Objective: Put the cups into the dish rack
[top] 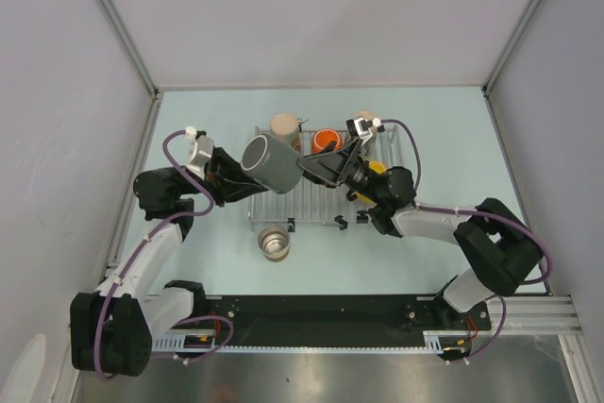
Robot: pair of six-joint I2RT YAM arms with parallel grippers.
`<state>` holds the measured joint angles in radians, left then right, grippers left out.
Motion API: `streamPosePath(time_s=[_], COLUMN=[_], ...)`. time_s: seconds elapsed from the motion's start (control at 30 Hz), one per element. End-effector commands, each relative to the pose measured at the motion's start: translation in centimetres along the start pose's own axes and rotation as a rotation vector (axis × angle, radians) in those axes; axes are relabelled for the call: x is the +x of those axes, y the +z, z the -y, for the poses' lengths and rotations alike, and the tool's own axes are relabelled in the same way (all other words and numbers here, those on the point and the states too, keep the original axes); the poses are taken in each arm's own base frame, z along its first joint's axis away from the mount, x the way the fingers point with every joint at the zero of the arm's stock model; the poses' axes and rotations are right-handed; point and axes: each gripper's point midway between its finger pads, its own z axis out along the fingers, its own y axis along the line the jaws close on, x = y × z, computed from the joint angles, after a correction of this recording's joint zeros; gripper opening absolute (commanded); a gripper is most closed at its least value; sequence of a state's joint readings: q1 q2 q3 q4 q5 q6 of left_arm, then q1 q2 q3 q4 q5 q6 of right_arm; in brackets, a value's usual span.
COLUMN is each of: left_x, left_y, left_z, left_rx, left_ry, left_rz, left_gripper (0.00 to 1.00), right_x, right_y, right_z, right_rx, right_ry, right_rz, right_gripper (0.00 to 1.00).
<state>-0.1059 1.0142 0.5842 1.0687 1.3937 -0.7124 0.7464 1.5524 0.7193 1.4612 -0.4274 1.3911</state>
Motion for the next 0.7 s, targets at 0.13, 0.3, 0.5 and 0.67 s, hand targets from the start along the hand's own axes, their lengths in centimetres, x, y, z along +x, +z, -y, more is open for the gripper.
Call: streamPosePath(time_s=[0.13, 0.3, 0.5, 0.67], left_x=[-3.8, -3.5, -1.6, 1.5], left_y=[0.1, 0.0, -0.2, -0.4], left_z=[1.4, 0.9, -2.2, -5.3], left_rx=[0.019, 0.007, -0.047, -0.089], left_ry=[0.228, 0.219, 0.193, 0.085], left_rz=[0.066, 0.062, 0.027, -0.010], left_gripper=[0.00, 0.00, 0.00, 0.00], right_x=[-2.2, -3.0, -4.2, -4.7], right_y=[-2.1, -3.1, -5.1, -5.9], right_z=[-2.9, -3.7, -6.3, -7.3], right_rx=[-0.089, -0.088, -0.032, 0.062], right_ry=[-0.126, -0.131, -0.217, -0.288], right_rz=[0.072, 0.083, 0.095, 0.108], right_gripper=[1.00, 1.00, 1.00, 1.00])
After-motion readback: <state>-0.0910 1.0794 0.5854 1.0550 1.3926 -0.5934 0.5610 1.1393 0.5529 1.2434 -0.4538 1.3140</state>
